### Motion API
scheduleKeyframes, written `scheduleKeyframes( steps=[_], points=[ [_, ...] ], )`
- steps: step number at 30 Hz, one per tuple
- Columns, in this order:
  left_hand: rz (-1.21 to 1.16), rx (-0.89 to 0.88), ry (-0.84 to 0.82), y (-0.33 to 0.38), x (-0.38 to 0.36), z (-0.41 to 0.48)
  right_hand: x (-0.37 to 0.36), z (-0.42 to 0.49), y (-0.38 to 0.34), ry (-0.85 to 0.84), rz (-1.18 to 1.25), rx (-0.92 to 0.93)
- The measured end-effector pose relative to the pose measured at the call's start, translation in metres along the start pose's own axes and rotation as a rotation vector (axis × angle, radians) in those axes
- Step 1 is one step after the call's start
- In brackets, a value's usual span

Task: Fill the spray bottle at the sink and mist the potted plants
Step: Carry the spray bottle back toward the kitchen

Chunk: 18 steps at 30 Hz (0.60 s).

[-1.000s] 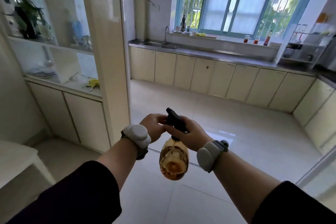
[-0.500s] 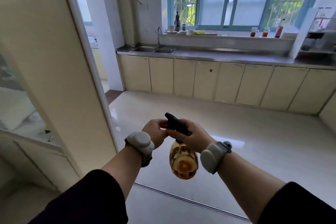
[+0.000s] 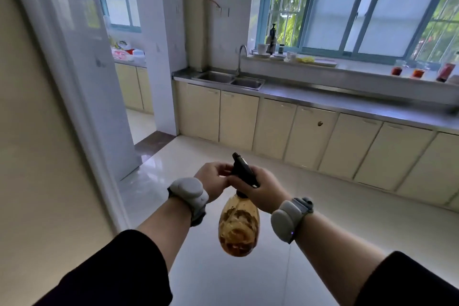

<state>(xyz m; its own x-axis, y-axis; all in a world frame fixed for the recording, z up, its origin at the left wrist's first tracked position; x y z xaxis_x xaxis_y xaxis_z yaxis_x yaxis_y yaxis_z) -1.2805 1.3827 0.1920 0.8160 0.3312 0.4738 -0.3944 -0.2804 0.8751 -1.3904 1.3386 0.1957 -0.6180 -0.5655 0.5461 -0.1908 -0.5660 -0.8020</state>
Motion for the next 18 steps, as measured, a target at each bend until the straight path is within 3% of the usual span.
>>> scheduleKeyframes(
  steps=[12, 18],
  points=[
    [0.01, -0.031, 0.008, 0.034, 0.038, 0.291, 0.08, 0.269, 0.094, 0.129, -0.105, -0.004],
    [-0.26, 0.135, 0.089, 0.03, 0.059, 0.452, 0.097, 0.429, 0.17, 0.076, -0.028, 0.046]
  ],
)
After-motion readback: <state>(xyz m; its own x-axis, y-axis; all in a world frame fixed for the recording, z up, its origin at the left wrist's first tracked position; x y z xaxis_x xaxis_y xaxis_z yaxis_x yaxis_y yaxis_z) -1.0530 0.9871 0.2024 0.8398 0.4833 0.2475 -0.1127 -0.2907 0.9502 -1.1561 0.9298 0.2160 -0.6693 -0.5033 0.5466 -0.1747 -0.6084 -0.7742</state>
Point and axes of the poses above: each hand's wrist, its own z-axis towards the middle knuckle, its own x-axis out of the back of the hand, y = z × x, the point moved 9 cm from there along z, towards the middle knuckle, and after that the axes turned 10 degrees about x, right-handed, at the moved point
